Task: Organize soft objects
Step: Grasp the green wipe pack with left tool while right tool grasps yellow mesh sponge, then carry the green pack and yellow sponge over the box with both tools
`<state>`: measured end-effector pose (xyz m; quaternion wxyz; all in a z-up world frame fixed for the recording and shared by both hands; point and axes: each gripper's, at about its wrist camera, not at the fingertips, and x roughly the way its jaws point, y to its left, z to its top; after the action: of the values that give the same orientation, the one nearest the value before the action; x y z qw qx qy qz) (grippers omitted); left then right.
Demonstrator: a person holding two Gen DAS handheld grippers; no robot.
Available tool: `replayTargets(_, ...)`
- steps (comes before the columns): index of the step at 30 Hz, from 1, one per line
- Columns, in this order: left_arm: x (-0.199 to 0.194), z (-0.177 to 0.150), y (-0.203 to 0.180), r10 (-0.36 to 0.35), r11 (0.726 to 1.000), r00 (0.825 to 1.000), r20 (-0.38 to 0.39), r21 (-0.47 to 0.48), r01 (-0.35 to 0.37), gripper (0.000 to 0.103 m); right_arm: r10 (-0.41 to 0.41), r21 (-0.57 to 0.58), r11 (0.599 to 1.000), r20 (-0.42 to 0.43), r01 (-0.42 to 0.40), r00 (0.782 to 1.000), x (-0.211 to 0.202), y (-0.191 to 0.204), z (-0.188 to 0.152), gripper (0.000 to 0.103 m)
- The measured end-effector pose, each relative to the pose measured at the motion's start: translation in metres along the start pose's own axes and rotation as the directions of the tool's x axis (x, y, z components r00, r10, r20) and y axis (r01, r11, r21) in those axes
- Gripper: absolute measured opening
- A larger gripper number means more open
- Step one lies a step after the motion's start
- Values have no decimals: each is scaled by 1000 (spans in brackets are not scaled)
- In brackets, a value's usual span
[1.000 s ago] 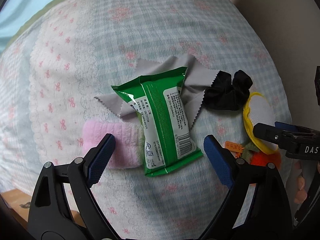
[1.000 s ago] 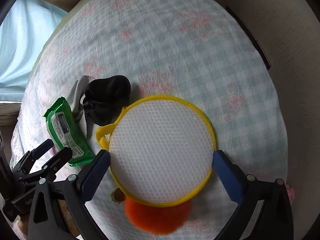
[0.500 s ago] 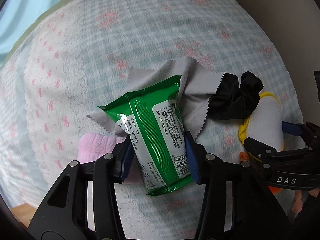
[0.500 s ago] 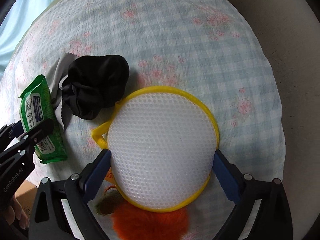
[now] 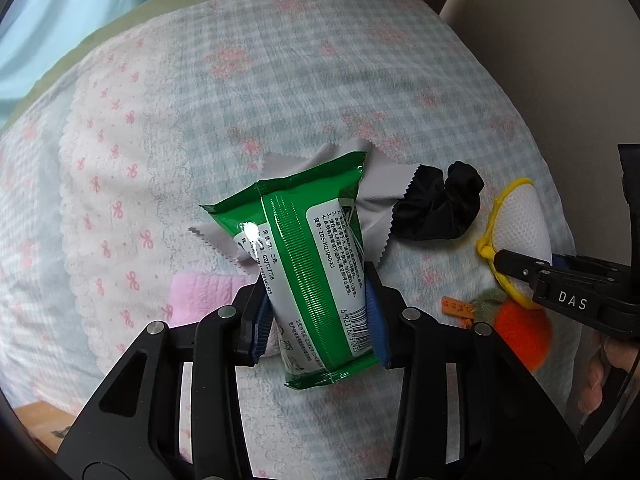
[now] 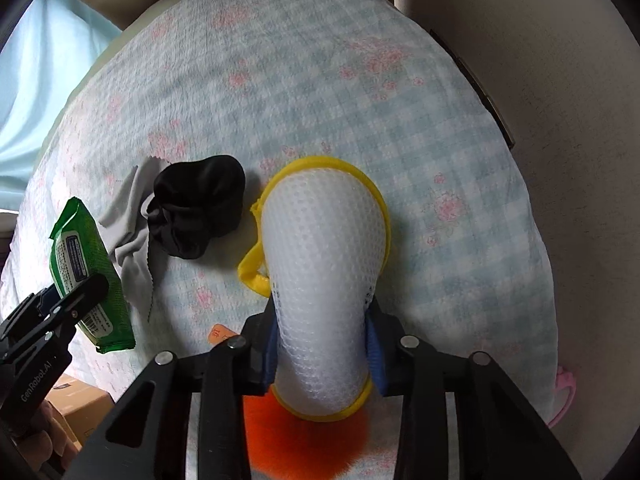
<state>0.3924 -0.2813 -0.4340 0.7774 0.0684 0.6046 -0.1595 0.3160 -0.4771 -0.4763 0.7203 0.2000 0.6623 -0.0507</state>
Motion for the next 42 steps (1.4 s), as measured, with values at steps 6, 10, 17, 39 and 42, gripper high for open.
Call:
replayTargets(6, -30, -2, -2, -28, 999, 999, 33, -22, 29, 36, -17, -17, 1000, 73, 18, 997, -45, -5, -3, 32)
replayTargets(10, -53, -3, -4, -56, 998, 996, 67, -29, 58, 36, -70, -104, 991, 161, 88, 984, -85, 13, -14, 32)
replayTargets(17, -123, -14, 3, -120, 989, 982, 143, -65, 131, 36, -43, -163, 982, 279, 91, 959, -168, 39, -39, 32)
replayTargets(39, -340, -221, 163, -5, 984, 959, 282, -168, 54, 36, 207, -405, 911, 298, -74, 932, -273, 269, -235, 32)
replayTargets(42, -341, -249, 197, 15, 982, 967, 256, -186, 34, 36, 230, -454, 886, 246, -98, 942, -253, 310, -267, 32)
